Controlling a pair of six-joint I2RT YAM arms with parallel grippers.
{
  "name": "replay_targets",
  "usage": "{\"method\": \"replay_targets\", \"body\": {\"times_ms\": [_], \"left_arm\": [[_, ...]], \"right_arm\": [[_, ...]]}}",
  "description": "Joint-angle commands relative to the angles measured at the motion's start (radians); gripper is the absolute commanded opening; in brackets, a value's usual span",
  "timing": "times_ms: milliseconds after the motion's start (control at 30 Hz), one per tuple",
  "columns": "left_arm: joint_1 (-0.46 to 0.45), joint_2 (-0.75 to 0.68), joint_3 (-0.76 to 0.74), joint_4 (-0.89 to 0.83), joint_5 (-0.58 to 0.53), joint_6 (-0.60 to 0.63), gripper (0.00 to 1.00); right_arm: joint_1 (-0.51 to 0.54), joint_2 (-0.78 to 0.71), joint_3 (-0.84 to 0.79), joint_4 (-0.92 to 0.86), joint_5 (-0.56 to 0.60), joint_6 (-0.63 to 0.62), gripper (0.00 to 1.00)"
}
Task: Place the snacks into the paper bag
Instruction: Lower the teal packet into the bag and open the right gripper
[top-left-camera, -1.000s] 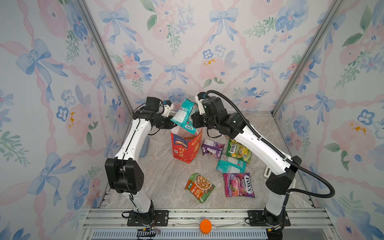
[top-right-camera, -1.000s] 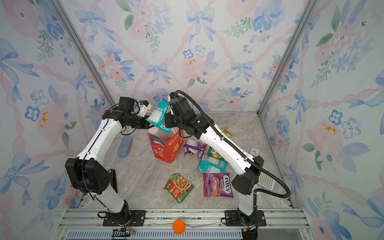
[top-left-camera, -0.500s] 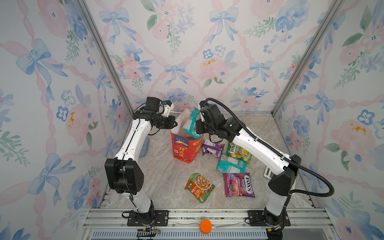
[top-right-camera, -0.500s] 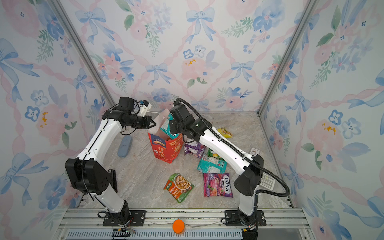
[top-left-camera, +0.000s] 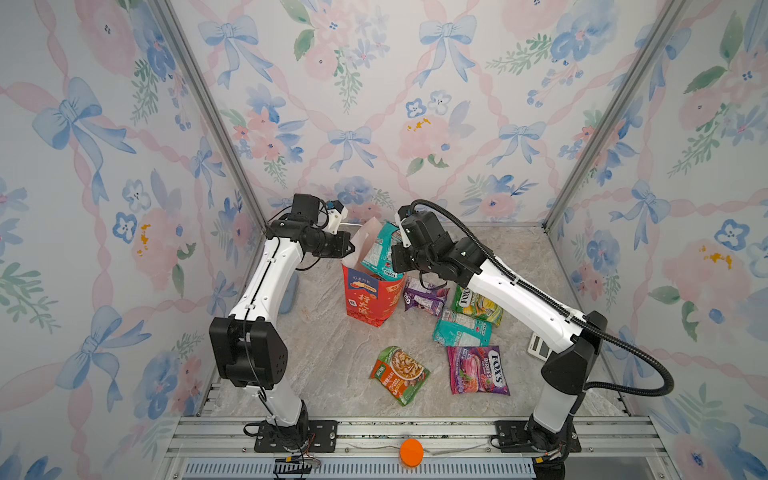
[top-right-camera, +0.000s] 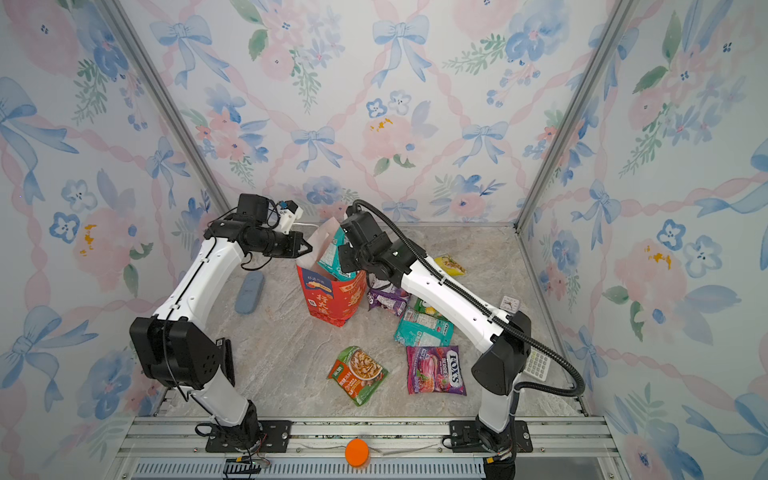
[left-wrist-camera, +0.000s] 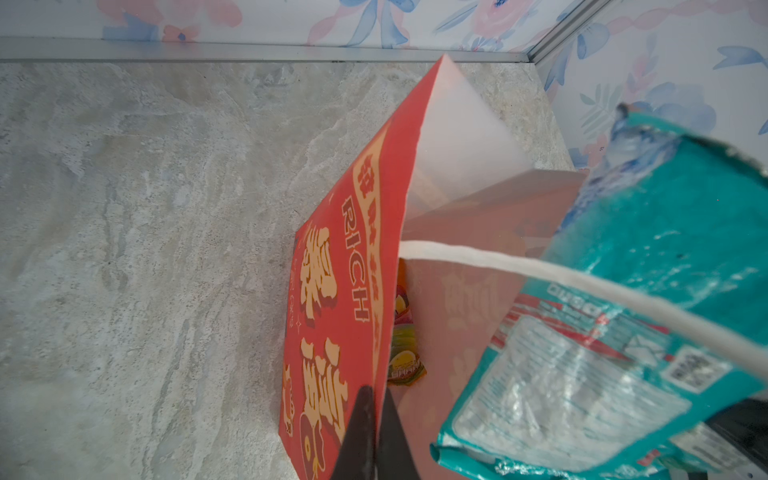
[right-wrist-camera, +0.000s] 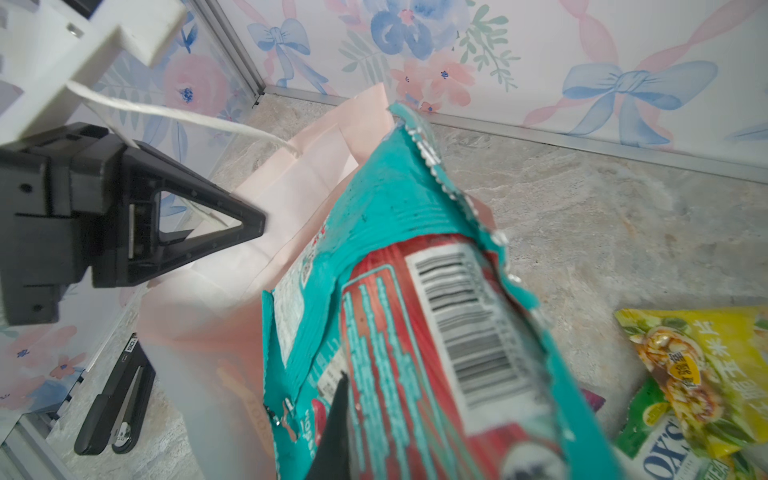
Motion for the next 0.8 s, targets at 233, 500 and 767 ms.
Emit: {"method": "replay_targets", "body": {"times_ms": [233, 500, 767], "left_arm": [[-0.004, -0.023, -0.014, -0.021, -0.01, 0.001, 0.0], [-0.005, -0.023, -0.017, -0.022, -0.01, 0.001, 0.0], [-0.004, -0.022, -0.016, -0.023, -0.012, 0.003, 0.0]], "right_arm": [[0.032, 0.06, 0.062, 0.018, -0.109, -0.009, 0.0], [0.028, 0.071, 0.06, 0.023, -0.108, 0.003, 0.0], [0.006, 0.047, 0.045, 0.03, -0.102, 0.029, 0.39]]}}
